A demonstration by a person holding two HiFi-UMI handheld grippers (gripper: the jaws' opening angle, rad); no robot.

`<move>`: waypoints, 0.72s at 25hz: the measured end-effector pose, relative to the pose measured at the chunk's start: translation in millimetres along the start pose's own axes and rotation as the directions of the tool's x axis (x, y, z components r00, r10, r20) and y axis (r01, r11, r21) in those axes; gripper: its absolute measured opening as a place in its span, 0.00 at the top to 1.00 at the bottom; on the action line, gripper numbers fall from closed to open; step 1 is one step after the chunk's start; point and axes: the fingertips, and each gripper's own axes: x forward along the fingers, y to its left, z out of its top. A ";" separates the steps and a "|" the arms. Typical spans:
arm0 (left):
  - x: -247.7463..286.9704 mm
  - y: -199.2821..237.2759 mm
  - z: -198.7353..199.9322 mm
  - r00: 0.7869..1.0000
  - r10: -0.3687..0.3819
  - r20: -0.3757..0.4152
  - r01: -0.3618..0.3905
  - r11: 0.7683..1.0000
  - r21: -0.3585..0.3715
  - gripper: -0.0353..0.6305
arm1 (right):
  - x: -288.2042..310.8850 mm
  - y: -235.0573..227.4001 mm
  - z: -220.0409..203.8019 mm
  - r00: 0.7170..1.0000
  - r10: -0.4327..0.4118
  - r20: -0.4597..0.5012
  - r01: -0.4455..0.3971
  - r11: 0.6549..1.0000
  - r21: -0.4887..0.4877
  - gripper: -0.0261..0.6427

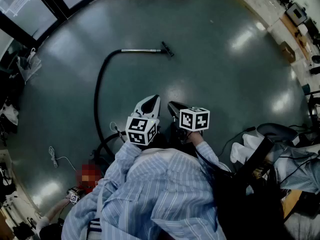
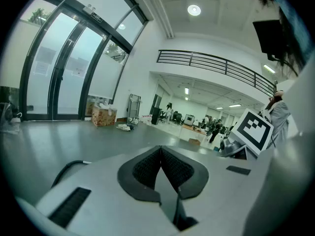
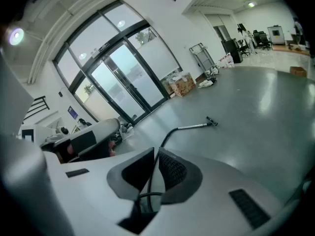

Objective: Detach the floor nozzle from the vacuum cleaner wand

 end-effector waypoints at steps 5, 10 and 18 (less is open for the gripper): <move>-2.5 -5.8 -3.9 1.000 -0.016 -0.011 0.017 1.000 0.015 0.94 | -2.4 0.4 -3.5 1.000 -0.007 0.006 0.007 1.000 0.007 0.91; -8.5 -4.1 -10.4 1.000 -0.014 -0.020 0.014 1.000 0.017 0.94 | -3.1 1.0 -11.8 1.000 -0.011 0.008 0.011 1.000 0.016 0.91; -11.4 4.1 -6.8 1.000 -0.002 -0.006 0.002 1.000 -0.002 0.94 | -5.1 2.1 -10.6 0.999 -0.004 0.032 0.003 0.998 0.057 0.91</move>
